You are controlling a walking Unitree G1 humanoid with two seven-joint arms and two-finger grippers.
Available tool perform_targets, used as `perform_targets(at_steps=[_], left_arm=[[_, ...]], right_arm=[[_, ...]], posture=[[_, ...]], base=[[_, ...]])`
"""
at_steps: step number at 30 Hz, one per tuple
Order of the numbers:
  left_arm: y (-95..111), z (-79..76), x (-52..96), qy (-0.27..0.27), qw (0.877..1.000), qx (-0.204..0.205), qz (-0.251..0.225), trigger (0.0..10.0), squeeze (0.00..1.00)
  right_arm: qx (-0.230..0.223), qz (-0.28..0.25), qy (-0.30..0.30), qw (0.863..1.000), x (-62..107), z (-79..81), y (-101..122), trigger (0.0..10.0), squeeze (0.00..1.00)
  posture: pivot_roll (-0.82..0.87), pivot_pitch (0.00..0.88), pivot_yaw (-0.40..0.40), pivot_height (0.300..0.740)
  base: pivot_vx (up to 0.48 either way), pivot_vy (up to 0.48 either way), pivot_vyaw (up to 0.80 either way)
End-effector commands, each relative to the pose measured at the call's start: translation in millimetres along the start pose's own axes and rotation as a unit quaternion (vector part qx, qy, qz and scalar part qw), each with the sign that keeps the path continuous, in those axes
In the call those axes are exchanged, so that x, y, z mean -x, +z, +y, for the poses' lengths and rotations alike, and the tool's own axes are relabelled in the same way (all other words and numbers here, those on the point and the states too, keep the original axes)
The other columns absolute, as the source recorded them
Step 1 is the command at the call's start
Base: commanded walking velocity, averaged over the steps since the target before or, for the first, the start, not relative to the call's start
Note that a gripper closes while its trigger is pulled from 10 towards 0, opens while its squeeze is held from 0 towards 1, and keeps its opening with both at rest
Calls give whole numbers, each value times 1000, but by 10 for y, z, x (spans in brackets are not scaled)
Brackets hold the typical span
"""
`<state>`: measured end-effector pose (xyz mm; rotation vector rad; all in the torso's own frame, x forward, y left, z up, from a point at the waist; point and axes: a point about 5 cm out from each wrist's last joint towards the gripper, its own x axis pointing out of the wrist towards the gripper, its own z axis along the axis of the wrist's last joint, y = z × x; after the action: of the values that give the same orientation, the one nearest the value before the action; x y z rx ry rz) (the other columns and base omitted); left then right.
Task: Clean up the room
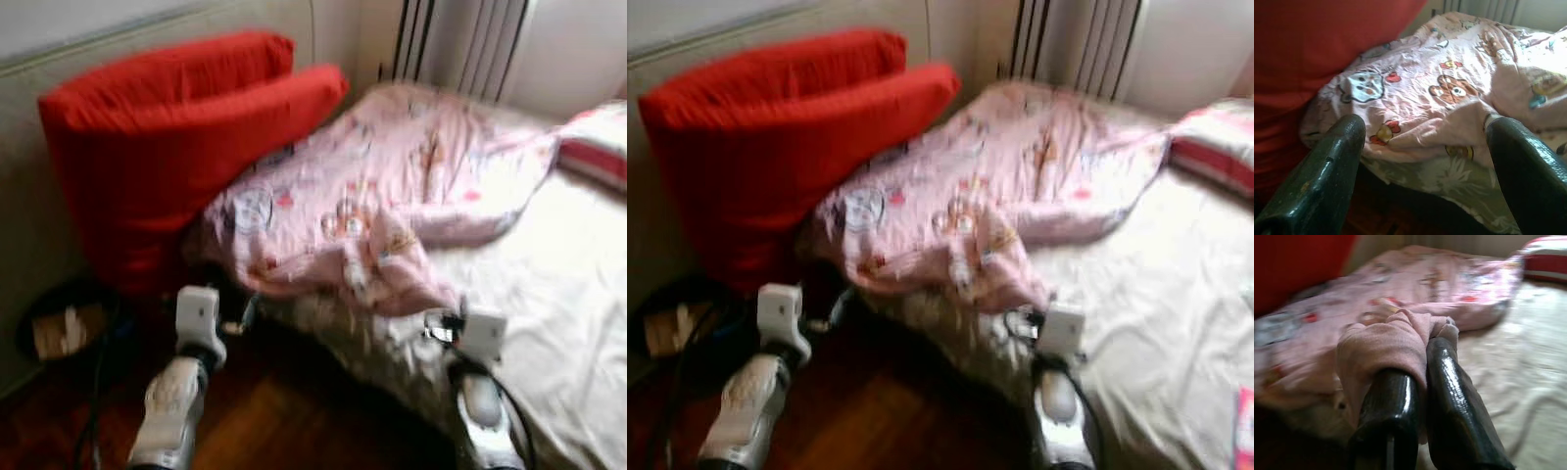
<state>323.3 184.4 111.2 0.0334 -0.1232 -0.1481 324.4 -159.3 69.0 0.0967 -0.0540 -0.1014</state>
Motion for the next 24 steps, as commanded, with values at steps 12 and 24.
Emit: perform_targets(at_steps=[12, 24], left_arm=[[-61, 17, 39, 3, 1000, 2, 13, 10000, 0], [-102, 8, 38, 2, 1000, -3, 28, 10000, 0]], right_arm=[[7, -18, 7, 1000, 81, 8, 4, 10000, 0], [34, 46, 11, 998, 185, -46, -202, 10000, 0]], posture=[[16, 177, 27, 740], [11, 182, 30, 740]], base=[[-297, 0, 0], [0, 0, 0]])
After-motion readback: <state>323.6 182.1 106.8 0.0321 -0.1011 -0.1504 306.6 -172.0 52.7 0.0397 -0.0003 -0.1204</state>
